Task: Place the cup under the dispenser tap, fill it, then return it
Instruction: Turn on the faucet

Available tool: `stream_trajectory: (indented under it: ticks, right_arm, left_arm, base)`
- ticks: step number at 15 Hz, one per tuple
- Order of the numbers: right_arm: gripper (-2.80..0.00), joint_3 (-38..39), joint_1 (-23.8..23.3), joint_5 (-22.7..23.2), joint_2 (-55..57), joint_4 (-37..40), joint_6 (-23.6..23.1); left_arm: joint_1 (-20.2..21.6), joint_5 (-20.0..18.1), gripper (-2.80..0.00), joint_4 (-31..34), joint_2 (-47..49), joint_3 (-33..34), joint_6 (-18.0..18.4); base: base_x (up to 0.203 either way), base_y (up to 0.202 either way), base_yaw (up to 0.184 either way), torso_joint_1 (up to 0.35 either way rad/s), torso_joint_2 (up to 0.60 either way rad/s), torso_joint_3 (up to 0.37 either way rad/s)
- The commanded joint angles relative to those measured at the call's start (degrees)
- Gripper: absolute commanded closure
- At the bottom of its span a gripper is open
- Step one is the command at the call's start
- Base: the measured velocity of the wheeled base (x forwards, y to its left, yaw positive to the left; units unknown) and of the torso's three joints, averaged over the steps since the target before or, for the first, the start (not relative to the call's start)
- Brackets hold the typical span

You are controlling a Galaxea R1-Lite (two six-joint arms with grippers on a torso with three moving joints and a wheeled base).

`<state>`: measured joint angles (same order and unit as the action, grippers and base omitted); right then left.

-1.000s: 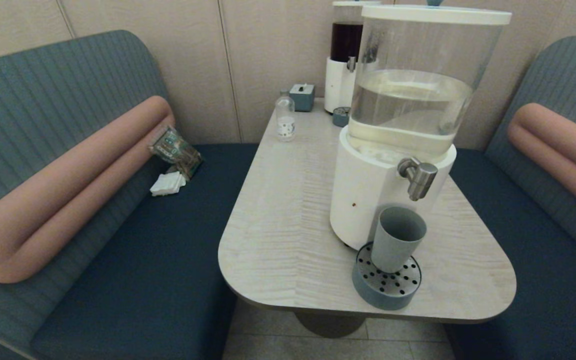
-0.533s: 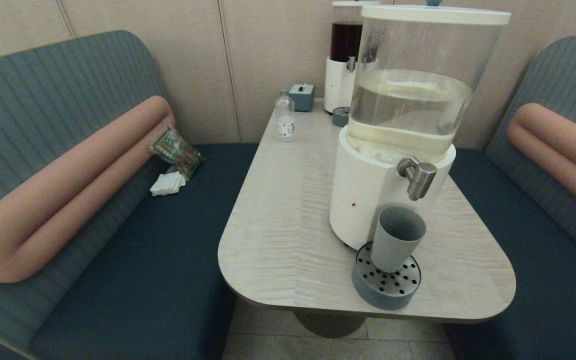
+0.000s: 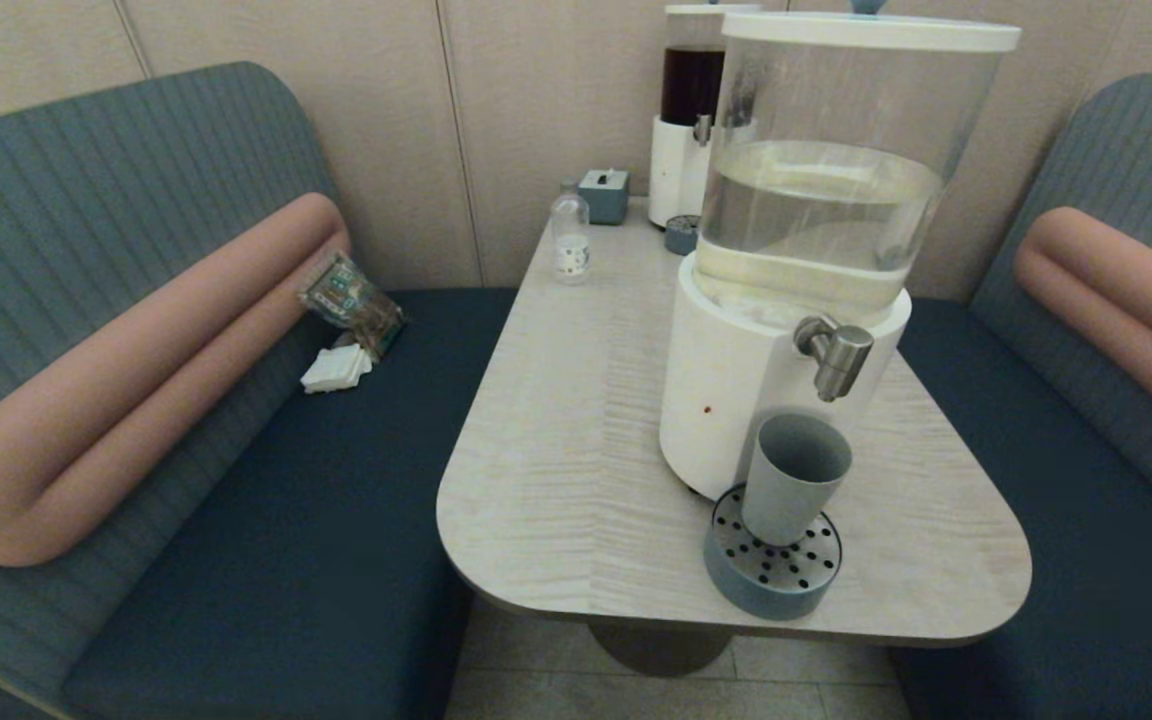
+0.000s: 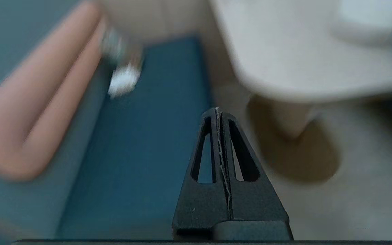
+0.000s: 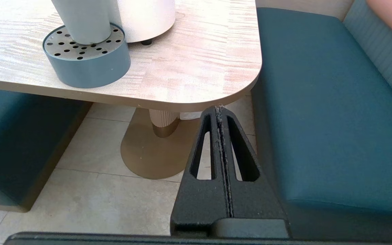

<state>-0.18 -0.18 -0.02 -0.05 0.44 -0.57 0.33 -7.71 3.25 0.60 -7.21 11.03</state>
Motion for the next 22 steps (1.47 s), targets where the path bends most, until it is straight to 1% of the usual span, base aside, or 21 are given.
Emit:
stream_trajectory:
  ticks: [1,2,6,12,13,15,16,17,18,19,20,22]
  right_arm:
    - [0.0,0.0,0.0,0.0,0.0,0.0,0.0]
    - [0.0,0.0,0.0,0.0,0.0,0.0,0.0]
    - [0.0,0.0,0.0,-0.1,0.0,0.0,0.0]
    - [0.0,0.1,0.0,-0.3,0.0,0.0,-1.2]
    - [0.0,-0.3,0.0,-0.8,0.0,0.6,-2.3]
    - [0.0,-1.4,0.0,-1.0,0.1,1.5,-2.8]
    - [0.0,-4.1,0.0,-1.0,0.4,2.4,-2.5]
    - [0.0,-9.2,0.0,-1.1,0.9,4.6,-1.6]
    - [0.0,-16.8,0.0,-1.1,2.5,7.4,-0.2]
    - [0.0,-26.1,0.0,-1.0,5.5,10.1,1.2]
    - [0.0,-36.4,0.0,-0.9,10.7,12.6,2.6]
    - [0.0,-51.3,-0.4,-0.7,25.6,15.6,4.3]
  left_arm:
    - [0.0,3.5,0.0,-0.7,-0.6,5.9,0.6]
    - [0.0,6.0,0.0,-1.1,-0.5,6.5,0.0]
    - [0.0,6.2,0.0,-0.4,-0.5,7.2,-2.3]
    - [0.0,6.3,0.0,-0.4,-0.5,7.2,-2.3]
    - [0.0,6.3,0.0,-0.4,-0.5,7.2,-2.3]
    - [0.0,6.3,0.0,-0.4,-0.5,7.2,-2.3]
    - [0.0,6.3,0.0,-0.4,-0.5,7.2,-2.3]
    - [0.0,6.2,0.0,-0.4,-0.5,7.2,-2.3]
    - [0.0,6.3,0.0,-0.4,-0.5,7.2,-2.3]
    - [0.0,6.3,0.0,-0.4,-0.5,7.2,-2.3]
    - [0.0,6.3,0.0,-0.4,-0.5,7.2,-2.3]
    - [0.0,6.3,0.0,-0.4,-0.5,7.2,-2.3]
  base:
    - [0.0,0.0,0.0,0.0,0.0,0.0]
    - [0.0,0.0,0.0,0.0,0.0,0.0]
    - [0.0,0.0,0.0,0.0,0.0,0.0]
    - [0.0,0.0,0.0,0.0,0.0,0.0]
    - [0.0,0.0,0.0,0.0,0.0,0.0]
    - [0.0,0.0,0.0,0.0,0.0,0.0]
    - [0.0,0.0,0.0,0.0,0.0,0.0]
    - [0.0,0.0,0.0,0.0,0.0,0.0]
    - [0.0,0.0,0.0,0.0,0.0,0.0]
    - [0.0,0.0,0.0,0.0,0.0,0.0]
    - [0.0,0.0,0.0,0.0,0.0,0.0]
    - [0.0,0.0,0.0,0.0,0.0,0.0]
